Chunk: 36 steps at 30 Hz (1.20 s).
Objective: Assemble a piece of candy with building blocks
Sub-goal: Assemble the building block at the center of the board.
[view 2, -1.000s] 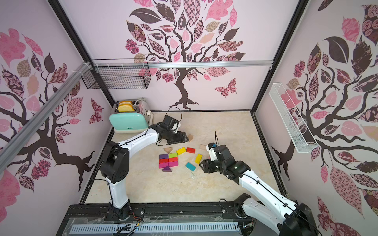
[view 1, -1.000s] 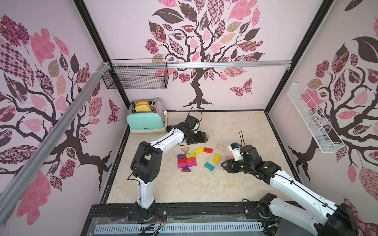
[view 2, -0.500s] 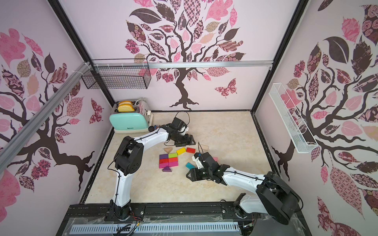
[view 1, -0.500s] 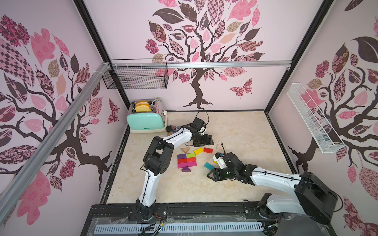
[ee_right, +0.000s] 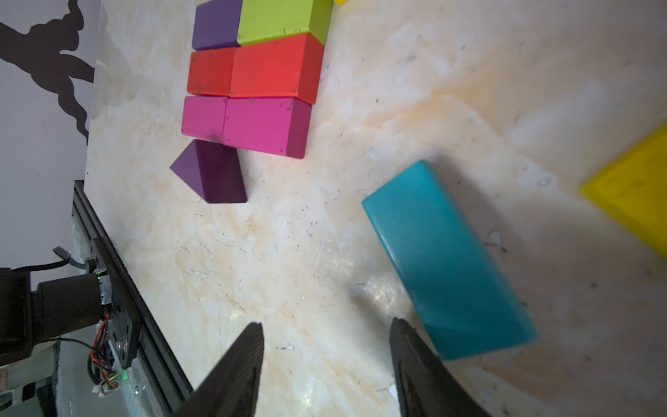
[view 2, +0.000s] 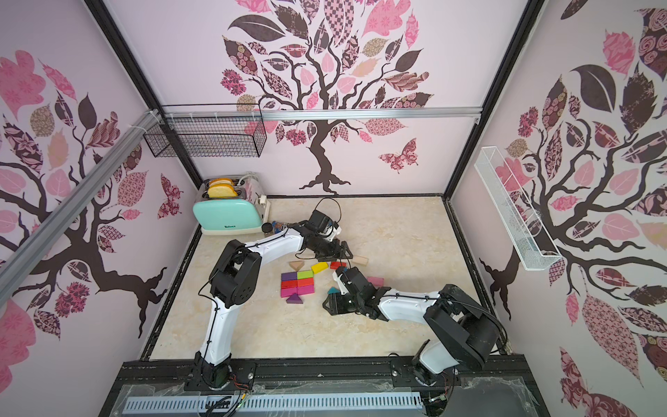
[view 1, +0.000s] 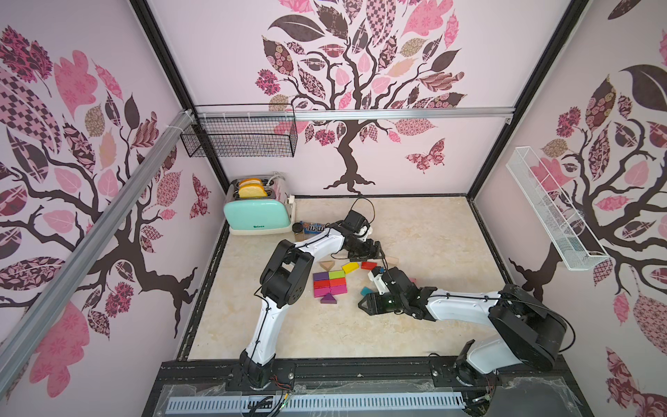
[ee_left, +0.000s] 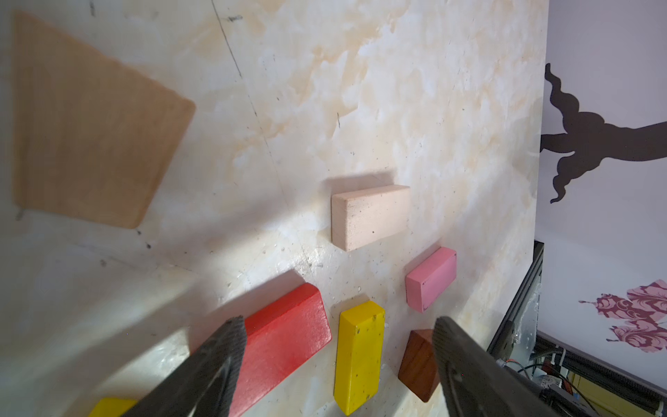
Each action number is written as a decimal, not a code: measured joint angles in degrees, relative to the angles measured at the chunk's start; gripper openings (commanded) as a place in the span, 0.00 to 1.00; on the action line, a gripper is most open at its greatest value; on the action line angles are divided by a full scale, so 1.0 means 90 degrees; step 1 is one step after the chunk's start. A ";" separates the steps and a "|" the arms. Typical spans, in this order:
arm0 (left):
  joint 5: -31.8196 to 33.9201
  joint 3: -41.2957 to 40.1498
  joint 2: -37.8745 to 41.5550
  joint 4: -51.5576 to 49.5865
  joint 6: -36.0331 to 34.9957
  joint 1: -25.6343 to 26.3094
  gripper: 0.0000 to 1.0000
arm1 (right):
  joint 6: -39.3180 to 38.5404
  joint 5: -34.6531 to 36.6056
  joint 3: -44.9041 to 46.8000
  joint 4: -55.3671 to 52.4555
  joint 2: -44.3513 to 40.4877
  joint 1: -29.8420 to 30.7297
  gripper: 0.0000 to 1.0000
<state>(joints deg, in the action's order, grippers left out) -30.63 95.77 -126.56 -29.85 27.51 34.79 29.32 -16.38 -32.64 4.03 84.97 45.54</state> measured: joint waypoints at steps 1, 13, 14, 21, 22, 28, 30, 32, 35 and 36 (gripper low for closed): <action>0.0022 -0.0041 -0.0005 0.0007 -0.0002 0.0032 0.86 | -0.0019 0.0044 0.0000 -0.0002 0.0041 -0.0032 0.59; 0.0347 -0.0911 0.0369 0.0641 0.0155 0.0216 0.86 | -0.0262 0.0124 -0.0066 -0.0005 0.0172 -0.0299 0.57; 0.0367 -0.0935 0.0393 0.0639 0.0158 0.0219 0.86 | -0.0267 0.0131 -0.0066 -0.0007 0.0172 -0.0308 0.58; 0.0612 -0.0804 0.0469 0.0124 0.0019 0.0236 0.86 | -0.0435 0.0325 -0.0022 -0.0279 -0.0143 -0.0359 0.60; 0.0668 -0.0746 0.0491 -0.0012 -0.0032 0.0236 0.86 | -0.0481 0.0381 -0.0022 -0.0359 -0.0265 -0.0372 0.60; 0.0792 -0.0352 0.0699 -0.0648 -0.0384 0.0131 0.86 | -0.0777 0.0855 0.0049 -0.1052 -0.1804 -0.0423 0.64; 0.0811 -0.0187 0.0738 -0.0782 -0.0517 0.0022 0.85 | -0.0865 0.1008 0.0107 -0.1469 -0.2477 -0.0427 0.65; 0.0901 0.0010 0.0743 -0.0964 -0.0697 -0.0092 0.84 | -0.0933 0.1132 0.0131 -0.1853 -0.2990 -0.0427 0.65; 0.1379 0.0403 0.0743 -0.1498 -0.1151 -0.0194 0.79 | -0.1039 0.1290 0.0134 -0.2407 -0.3490 -0.0437 0.65; 0.1622 0.0525 0.0743 -0.1678 -0.1341 -0.0194 0.76 | -0.1083 0.1331 0.0134 -0.2591 -0.3587 -0.0461 0.65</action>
<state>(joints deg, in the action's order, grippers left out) -16.03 100.49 -119.87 -44.95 15.44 33.04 19.57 -4.40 -31.44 -19.29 52.69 41.39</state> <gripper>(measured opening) 0.804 0.649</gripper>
